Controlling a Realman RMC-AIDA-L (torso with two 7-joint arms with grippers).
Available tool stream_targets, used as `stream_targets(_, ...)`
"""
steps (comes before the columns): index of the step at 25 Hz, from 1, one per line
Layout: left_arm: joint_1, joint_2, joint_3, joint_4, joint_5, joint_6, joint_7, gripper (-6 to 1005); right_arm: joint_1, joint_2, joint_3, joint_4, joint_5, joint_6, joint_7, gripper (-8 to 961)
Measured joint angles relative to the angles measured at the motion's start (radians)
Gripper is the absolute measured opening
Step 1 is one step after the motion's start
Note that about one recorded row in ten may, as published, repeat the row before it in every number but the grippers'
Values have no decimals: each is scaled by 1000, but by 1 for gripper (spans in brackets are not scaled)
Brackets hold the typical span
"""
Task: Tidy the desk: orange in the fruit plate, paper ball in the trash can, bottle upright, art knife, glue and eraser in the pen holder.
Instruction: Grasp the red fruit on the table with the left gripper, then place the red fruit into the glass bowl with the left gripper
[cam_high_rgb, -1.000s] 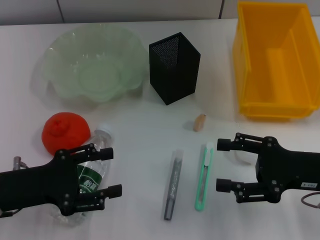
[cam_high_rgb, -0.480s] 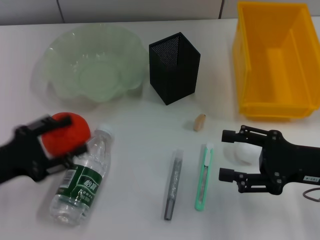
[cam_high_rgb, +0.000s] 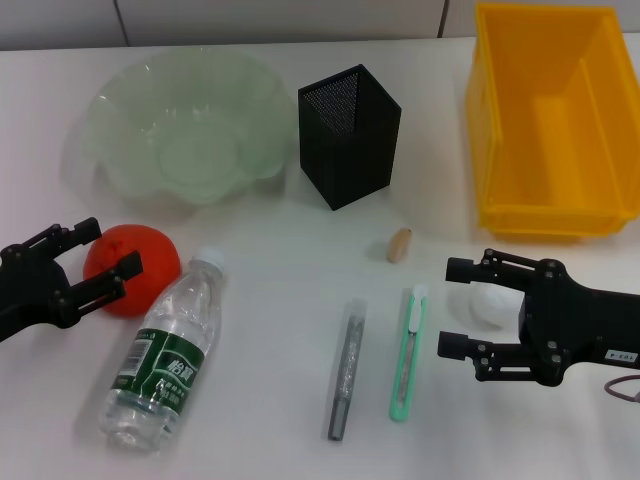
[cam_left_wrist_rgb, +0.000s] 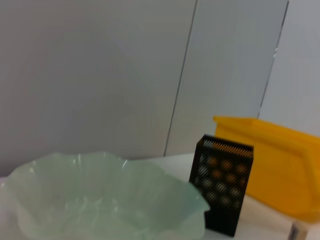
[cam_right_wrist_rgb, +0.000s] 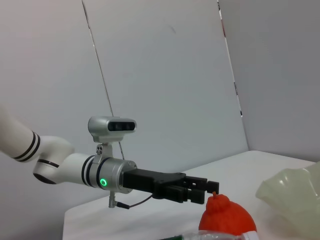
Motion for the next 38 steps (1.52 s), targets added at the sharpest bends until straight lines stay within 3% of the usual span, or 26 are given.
stream_targets(14,-23,2,10,3,14,-107,-51,610,-1,0,0,-1,-2,7,1,837)
stream_targets(20,-24,2,49,8,13,-99,-52,385,-1,0,3,-1,-2,9,3,837)
stream_targets(22,-24,1,48,10,8,-92,-52,201,-1,0,7,-1,-2,9,4,837)
stream_targets(33,3,1,33,191,-217,116,-147,133,-2,0,36,-1,0,1,7,836)
stream_targets(38,-69,-1,42,190,-290,86,-172,127,-3,0,48,-4,1,-8,65,836)
